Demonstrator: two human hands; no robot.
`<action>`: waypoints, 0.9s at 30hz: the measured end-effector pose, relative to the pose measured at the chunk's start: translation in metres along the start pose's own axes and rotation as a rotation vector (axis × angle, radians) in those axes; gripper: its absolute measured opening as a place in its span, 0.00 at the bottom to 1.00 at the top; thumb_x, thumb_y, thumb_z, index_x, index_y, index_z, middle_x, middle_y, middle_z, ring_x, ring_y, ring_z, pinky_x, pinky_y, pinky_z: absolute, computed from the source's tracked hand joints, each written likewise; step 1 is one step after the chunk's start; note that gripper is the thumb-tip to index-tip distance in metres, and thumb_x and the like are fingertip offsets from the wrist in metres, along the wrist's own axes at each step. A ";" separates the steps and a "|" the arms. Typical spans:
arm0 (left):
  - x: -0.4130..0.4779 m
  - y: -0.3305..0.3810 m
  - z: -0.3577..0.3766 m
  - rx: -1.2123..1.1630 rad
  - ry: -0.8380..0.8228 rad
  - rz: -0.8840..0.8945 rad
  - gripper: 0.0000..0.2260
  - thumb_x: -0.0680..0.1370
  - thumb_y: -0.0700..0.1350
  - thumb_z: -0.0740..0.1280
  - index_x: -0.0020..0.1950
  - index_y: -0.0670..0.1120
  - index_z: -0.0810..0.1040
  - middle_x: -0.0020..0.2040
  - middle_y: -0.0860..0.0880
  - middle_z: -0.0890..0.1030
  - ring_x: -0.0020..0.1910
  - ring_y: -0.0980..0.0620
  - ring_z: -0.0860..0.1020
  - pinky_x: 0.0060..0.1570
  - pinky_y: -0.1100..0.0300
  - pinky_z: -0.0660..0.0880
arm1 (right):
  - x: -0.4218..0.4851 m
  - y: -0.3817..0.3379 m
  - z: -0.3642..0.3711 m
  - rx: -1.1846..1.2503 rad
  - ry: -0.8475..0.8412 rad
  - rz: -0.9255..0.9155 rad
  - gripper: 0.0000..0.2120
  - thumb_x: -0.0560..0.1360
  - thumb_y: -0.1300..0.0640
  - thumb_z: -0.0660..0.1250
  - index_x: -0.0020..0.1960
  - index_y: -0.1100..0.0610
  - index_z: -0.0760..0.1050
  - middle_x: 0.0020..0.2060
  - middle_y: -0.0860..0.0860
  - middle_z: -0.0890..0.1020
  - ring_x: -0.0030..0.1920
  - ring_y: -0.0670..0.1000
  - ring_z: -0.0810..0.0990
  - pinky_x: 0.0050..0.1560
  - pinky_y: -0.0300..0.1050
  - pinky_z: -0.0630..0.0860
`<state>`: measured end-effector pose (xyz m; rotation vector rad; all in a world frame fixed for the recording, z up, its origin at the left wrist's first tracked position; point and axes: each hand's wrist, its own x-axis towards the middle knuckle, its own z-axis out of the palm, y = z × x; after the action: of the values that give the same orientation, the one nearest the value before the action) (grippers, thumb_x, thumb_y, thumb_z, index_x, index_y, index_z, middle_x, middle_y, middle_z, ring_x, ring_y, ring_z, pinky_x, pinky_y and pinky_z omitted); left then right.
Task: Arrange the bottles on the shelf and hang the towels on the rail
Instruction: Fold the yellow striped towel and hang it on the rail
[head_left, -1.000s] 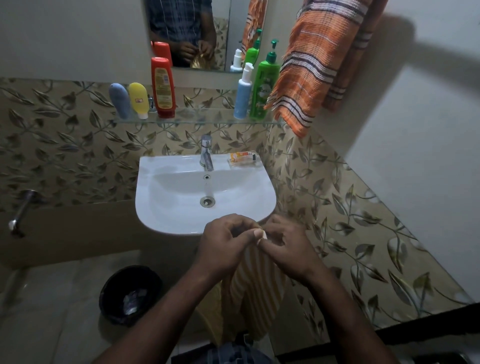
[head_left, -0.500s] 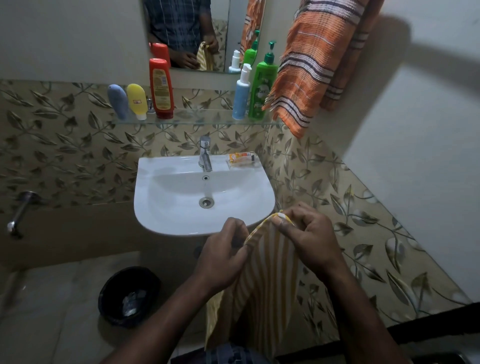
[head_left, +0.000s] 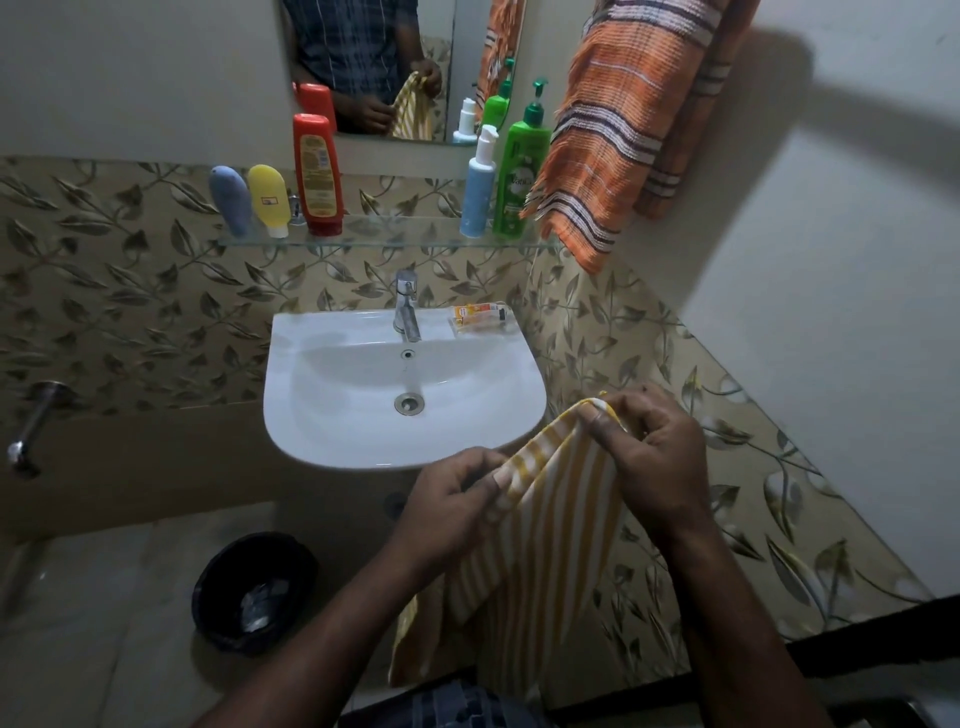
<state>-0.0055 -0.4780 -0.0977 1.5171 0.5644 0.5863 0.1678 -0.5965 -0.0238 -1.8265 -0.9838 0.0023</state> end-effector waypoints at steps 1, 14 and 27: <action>0.001 0.003 0.000 -0.058 0.013 -0.026 0.07 0.78 0.49 0.69 0.43 0.52 0.85 0.41 0.52 0.85 0.42 0.54 0.81 0.44 0.57 0.77 | 0.001 0.003 0.001 -0.014 0.026 0.004 0.04 0.77 0.56 0.76 0.46 0.58 0.86 0.42 0.48 0.81 0.44 0.47 0.80 0.46 0.40 0.76; 0.014 0.015 -0.028 0.288 0.123 0.134 0.06 0.77 0.52 0.70 0.43 0.54 0.85 0.41 0.60 0.85 0.42 0.61 0.82 0.43 0.63 0.75 | -0.006 0.030 0.017 -0.205 0.078 0.002 0.10 0.70 0.60 0.81 0.50 0.55 0.86 0.45 0.49 0.81 0.46 0.39 0.74 0.49 0.21 0.67; 0.012 0.014 -0.018 0.335 0.082 0.274 0.08 0.77 0.52 0.72 0.49 0.50 0.89 0.44 0.54 0.87 0.47 0.53 0.85 0.48 0.51 0.80 | -0.009 0.009 0.038 -0.037 -0.485 -0.153 0.14 0.75 0.44 0.73 0.54 0.51 0.88 0.43 0.46 0.78 0.44 0.46 0.80 0.45 0.47 0.78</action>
<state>-0.0084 -0.4572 -0.0828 1.9121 0.5393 0.7970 0.1515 -0.5743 -0.0523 -1.8173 -1.4668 0.3485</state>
